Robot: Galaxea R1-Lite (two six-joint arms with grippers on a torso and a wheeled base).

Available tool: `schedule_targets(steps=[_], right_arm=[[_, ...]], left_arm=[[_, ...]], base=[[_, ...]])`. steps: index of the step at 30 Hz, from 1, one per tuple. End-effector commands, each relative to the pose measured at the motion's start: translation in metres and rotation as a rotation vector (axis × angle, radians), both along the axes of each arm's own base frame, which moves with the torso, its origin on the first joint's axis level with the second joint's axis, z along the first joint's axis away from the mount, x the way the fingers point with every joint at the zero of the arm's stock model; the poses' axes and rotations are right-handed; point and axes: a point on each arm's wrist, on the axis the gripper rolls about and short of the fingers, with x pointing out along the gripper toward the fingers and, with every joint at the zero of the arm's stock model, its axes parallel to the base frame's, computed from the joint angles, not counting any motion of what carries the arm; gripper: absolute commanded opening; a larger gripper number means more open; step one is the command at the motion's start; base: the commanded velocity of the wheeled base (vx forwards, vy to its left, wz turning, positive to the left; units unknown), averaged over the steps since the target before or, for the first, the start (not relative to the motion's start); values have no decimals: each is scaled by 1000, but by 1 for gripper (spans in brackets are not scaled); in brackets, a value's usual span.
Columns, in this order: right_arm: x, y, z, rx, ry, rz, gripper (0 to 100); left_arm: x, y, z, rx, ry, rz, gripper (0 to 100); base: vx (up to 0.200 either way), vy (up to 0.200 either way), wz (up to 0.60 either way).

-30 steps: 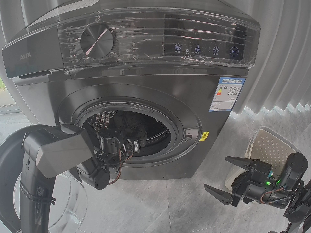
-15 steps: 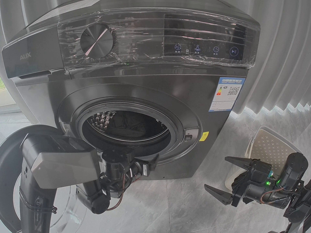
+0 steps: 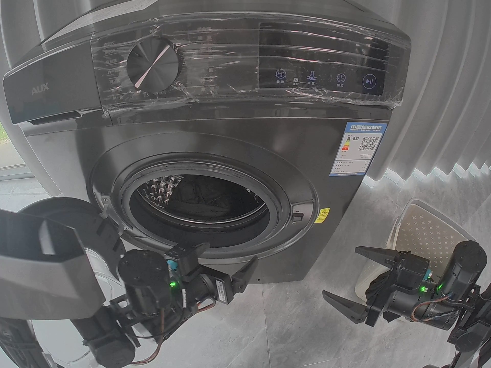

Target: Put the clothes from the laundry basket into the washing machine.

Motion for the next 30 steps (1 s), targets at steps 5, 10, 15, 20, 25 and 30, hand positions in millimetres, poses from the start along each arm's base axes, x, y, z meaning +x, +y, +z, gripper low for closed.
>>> schedule_targets(steps=[5, 10, 15, 20, 25, 30], right_arm=[[-4, -1, -3, -12, 12, 6, 100], [-3, -2, -2, -7, 8, 3, 100], [-3, -5, 1, 2, -6, -11, 100], [-4, -10, 15, 34, -79, -85, 100], [-8, -22, 30, 83, -140, -318, 100], [-21, -37, 45, 183, -176, -459, 100]], left_arm=[[-48, 38, 68, -183, -140, 106, 100], [-49, 44, 73, -194, -157, 162, 100], [-53, 55, 62, -122, -134, 272, 100], [-63, 73, 58, -94, -124, 328, 100], [-74, 92, 56, -77, -116, 373, 100], [-71, 100, 58, -68, -128, 422, 100]], base=[[0, 0, 0], [0, 0, 0], [0, 0, 0], [0, 0, 0], [0, 0, 0], [0, 0, 0]])
